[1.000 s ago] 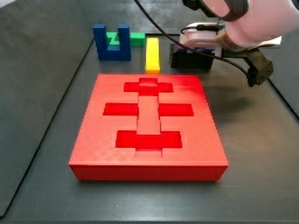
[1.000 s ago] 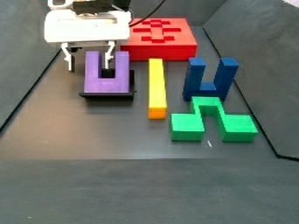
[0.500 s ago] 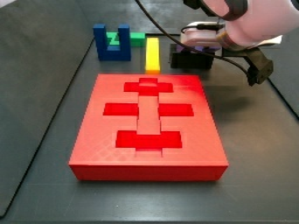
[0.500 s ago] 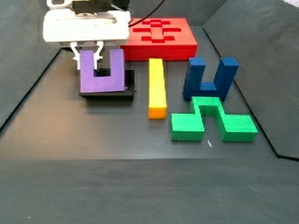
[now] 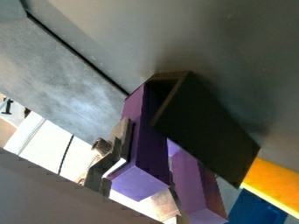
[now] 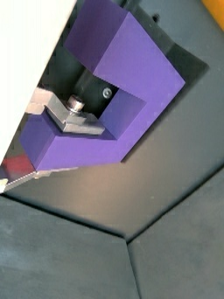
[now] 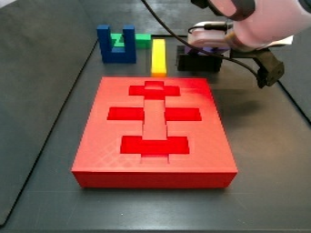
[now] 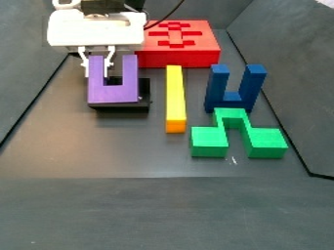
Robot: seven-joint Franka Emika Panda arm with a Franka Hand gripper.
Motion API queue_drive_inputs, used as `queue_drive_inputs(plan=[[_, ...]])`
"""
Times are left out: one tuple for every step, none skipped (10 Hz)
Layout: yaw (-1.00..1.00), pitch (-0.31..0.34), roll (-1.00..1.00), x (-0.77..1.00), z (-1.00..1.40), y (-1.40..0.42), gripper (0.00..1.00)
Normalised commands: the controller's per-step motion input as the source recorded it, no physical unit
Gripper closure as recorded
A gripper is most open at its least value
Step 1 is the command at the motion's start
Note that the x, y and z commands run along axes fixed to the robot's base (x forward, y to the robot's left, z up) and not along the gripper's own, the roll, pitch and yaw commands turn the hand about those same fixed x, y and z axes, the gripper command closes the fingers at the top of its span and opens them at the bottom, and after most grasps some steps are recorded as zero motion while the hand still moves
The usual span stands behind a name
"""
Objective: Pick up the purple object. Move up. Place the purple object on the fixture. Regrasp the purple object. Move to above the board. Insert the purple object.
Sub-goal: Regrasp the purple object, then move to above the board.
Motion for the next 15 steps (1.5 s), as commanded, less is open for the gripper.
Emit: queue_drive_inputs(plan=[[0.0,0.0,0.0,0.0,0.0,0.0,1.0],[0.0,0.0,0.0,0.0,0.0,0.0,1.0],[0.0,0.0,0.0,0.0,0.0,0.0,1.0],[0.0,0.0,0.0,0.0,0.0,0.0,1.0],[0.0,0.0,0.0,0.0,0.0,0.0,1.0],[0.0,0.0,0.0,0.0,0.0,0.0,1.0],[0.0,0.0,0.0,0.0,0.0,0.0,1.0],[0.0,0.0,0.0,0.0,1.4,0.0,1.0],[0.0,0.04,-0.05,-0.01,1.4,0.02,1.0],[-0.01,0.039,-0.1,-0.03,1.4,0.03,1.0],[0.01,0.026,-0.06,-0.03,1.4,0.03,1.0],[0.02,0.039,-0.01,-0.02,1.4,0.02,1.0],[0.02,0.042,0.0,-0.01,1.4,0.02,1.0],[0.02,0.045,-0.01,0.0,1.4,0.02,1.0],[0.02,0.054,-0.01,0.01,0.81,0.0,1.0]])
